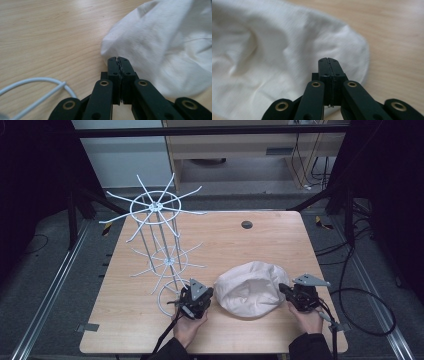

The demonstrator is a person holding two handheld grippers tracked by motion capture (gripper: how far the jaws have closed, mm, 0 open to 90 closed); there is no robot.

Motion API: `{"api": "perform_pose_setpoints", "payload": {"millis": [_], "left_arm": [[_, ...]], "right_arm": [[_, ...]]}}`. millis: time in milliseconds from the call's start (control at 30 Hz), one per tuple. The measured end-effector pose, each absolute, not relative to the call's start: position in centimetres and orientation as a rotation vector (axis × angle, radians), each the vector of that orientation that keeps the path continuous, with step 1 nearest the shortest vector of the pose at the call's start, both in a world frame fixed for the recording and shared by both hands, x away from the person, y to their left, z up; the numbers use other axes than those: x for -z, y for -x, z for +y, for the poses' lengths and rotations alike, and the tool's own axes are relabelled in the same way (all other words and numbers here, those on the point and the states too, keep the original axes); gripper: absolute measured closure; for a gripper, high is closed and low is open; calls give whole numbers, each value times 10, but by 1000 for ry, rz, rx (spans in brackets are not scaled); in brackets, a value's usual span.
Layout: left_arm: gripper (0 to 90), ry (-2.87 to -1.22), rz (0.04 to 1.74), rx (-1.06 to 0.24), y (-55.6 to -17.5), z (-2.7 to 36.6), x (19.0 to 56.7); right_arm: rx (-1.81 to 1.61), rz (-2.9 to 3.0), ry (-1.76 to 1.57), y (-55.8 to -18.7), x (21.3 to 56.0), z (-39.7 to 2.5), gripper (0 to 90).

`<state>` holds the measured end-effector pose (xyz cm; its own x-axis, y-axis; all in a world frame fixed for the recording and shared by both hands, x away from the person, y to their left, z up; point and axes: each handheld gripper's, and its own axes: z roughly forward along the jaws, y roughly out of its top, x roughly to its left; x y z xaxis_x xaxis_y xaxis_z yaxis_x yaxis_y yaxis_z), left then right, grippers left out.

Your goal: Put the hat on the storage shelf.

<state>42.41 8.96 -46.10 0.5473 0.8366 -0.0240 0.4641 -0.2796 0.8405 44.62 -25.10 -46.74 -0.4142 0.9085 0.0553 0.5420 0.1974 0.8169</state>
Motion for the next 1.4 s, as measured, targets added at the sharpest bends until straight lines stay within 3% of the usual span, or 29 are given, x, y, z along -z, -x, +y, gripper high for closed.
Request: {"api": "perform_pose_setpoints", "payload": {"millis": [267, 600, 1100, 1400], "left_arm": [[885, -1989, 931, -494, -392, 63, 464], [891, -2023, 971, -468, -412, 45, 485], [898, -1985, 1118, -524, -464, 48, 484], [896, -1973, 1137, -554, -475, 42, 486]], "right_arm": [[-1117, 1906, -1427, -479, 477, -263, 900], [-1091, 1924, -1400, -501, 483, -259, 900], [-1030, 2031, -1398, -450, 479, -267, 900], [-1027, 2059, -1372, -429, 479, -267, 900]]}}
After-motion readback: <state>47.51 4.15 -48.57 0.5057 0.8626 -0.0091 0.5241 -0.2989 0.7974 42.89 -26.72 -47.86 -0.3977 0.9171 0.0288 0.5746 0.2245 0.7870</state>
